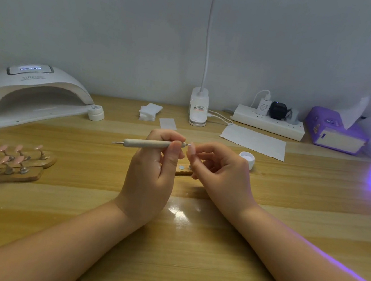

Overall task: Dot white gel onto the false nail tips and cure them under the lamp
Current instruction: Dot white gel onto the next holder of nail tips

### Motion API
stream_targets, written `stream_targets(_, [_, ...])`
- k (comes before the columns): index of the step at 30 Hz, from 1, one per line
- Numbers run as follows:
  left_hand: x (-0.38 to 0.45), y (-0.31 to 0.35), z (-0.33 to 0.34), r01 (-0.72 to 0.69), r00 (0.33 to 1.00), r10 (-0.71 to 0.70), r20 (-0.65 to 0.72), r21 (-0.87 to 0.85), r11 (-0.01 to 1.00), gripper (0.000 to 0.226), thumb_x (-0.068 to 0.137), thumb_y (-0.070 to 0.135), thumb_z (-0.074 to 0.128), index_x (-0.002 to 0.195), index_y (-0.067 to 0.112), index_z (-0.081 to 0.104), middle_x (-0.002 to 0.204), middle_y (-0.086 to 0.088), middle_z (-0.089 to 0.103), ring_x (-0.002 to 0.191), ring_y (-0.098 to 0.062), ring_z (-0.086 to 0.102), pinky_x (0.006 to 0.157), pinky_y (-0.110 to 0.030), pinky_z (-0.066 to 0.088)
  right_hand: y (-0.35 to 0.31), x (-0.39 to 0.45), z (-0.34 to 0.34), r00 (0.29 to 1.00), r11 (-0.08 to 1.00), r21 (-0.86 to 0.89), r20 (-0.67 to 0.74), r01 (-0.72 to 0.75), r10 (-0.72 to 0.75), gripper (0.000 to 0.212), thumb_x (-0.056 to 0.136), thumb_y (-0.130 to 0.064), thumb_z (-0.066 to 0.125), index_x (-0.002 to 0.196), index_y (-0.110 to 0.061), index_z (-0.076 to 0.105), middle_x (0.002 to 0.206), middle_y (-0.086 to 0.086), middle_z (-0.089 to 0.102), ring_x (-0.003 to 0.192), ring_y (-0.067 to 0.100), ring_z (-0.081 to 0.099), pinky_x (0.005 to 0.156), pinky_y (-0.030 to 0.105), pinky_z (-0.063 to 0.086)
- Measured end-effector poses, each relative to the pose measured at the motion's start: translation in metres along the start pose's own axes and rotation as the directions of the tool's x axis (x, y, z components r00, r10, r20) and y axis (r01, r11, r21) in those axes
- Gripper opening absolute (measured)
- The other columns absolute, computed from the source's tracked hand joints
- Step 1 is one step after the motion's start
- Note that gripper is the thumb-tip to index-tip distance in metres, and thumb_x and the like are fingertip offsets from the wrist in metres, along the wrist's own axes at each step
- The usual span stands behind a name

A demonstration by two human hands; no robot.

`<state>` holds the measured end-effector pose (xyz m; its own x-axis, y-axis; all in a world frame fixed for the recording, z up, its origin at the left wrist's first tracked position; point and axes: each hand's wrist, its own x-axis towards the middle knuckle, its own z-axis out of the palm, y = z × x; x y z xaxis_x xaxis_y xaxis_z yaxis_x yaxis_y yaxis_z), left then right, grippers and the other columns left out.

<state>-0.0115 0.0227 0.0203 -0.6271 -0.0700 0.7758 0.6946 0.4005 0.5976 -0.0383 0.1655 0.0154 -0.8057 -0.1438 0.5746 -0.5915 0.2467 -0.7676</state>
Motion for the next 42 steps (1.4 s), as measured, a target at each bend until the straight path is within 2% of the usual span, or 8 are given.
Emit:
stream_targets(5, [-0.0004,-0.0010,0.0002,-0.012,1.000,0.012,0.009,0.005,1.000,0.010,0.097,0.029,0.039,0.102,0.032,0.048,0.083,0.006,0.061,0.079,-0.009,0.061,0.068,-0.017,0.050,0.0005,-0.0002,-0.0003,1.000,1.000,0.004,0.008,0.003,-0.003,0.009,0.088,-0.018,0.069,0.093,-0.012,0.072,0.079,0.001,0.071,0.061,0.024,0.065,0.058,0.048,0.054])
stream_targets(9, [-0.0009,-0.0026,0.0004,-0.001,1.000,0.001,0.005,0.007,1.000,0.015,0.097,0.029,0.039,0.103,0.022,0.051,0.083,0.007,0.061,0.079,-0.009,0.061,0.069,-0.018,0.051,0.0004,-0.0001,-0.0005,1.000,1.000,0.005,0.009,0.005,-0.005,0.010,0.088,-0.019,0.069,0.094,-0.011,0.072,0.079,0.001,0.071,0.061,0.025,0.065,0.058,0.048,0.054])
stream_targets(16, [-0.0001,-0.0010,0.0005,-0.010,1.000,0.010,0.009,-0.009,1.000,0.011,0.097,0.029,0.040,0.101,0.032,0.048,0.083,0.007,0.061,0.078,-0.008,0.061,0.068,-0.016,0.049,0.0003,-0.0001,0.0004,1.000,1.000,0.006,0.008,-0.002,0.002,0.011,0.088,-0.020,0.069,0.093,-0.011,0.072,0.079,0.001,0.071,0.063,0.024,0.065,0.059,0.047,0.055])
stream_targets(23, [-0.0004,-0.0010,-0.0003,-0.001,1.000,0.001,-0.014,-0.030,1.000,0.011,0.098,0.026,0.041,0.103,0.029,0.050,0.086,0.006,0.061,0.080,-0.007,0.062,0.072,-0.022,0.052,-0.0019,0.0001,0.0002,1.000,1.000,0.009,0.004,-0.020,0.020,0.010,0.088,-0.020,0.069,0.092,-0.011,0.072,0.077,0.001,0.070,0.061,0.025,0.064,0.060,0.048,0.054])
stream_targets(27, [-0.0010,-0.0012,0.0000,0.028,0.999,-0.029,-0.033,-0.049,0.998,0.011,0.099,0.015,0.043,0.104,0.020,0.052,0.088,0.005,0.060,0.081,-0.007,0.061,0.073,-0.027,0.052,-0.0025,0.0002,0.0006,0.999,0.999,0.012,-0.012,-0.030,0.030,0.011,0.088,-0.022,0.068,0.089,-0.011,0.072,0.074,0.002,0.070,0.060,0.029,0.063,0.060,0.049,0.053])
stream_targets(33, [-0.0011,0.0005,-0.0007,0.028,0.999,-0.029,-0.015,-0.067,0.997,0.013,0.097,0.027,0.040,0.103,0.026,0.051,0.086,0.005,0.059,0.081,-0.008,0.060,0.073,-0.026,0.051,-0.0021,-0.0001,0.0004,0.999,0.999,0.015,-0.008,-0.035,0.035,0.014,0.089,-0.023,0.068,0.092,-0.011,0.072,0.076,0.003,0.071,0.063,0.029,0.065,0.061,0.049,0.054])
stream_targets(42, [-0.0011,0.0008,-0.0004,0.012,1.000,-0.012,0.003,-0.061,0.998,0.012,0.096,0.028,0.040,0.102,0.028,0.050,0.084,0.006,0.059,0.079,-0.009,0.059,0.070,-0.025,0.052,-0.0006,0.0001,0.0004,0.999,0.999,0.026,-0.008,-0.035,0.035,0.013,0.089,-0.023,0.068,0.093,-0.012,0.071,0.077,0.002,0.071,0.063,0.026,0.066,0.060,0.049,0.054])
